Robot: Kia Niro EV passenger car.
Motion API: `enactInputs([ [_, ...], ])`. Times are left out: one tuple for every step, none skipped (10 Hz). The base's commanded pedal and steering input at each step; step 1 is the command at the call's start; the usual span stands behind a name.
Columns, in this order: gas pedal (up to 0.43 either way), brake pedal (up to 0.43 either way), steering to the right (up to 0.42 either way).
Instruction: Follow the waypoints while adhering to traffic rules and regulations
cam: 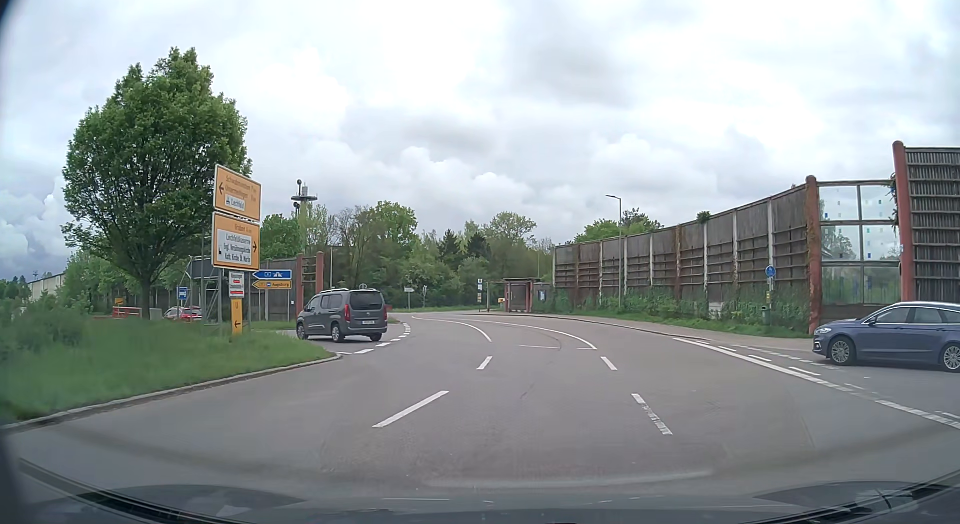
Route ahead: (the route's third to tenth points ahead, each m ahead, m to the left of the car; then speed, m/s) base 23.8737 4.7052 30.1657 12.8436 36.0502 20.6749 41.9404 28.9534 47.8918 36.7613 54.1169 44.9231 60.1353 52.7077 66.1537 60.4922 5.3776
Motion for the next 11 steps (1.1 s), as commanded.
enactInputs([
  [0.26,0.012,0.006],
  [0.26,0.012,0.0],
  [0.26,0.012,-0.007],
  [0.26,0.012,-0.014],
  [0.26,0.012,-0.02],
  [0.26,0.012,-0.026],
  [0.26,0.012,-0.037],
  [0.248,0.012,-0.052],
  [0.248,0.012,-0.063],
  [0.22,0.012,-0.077],
  [0.22,0.012,-0.088],
])
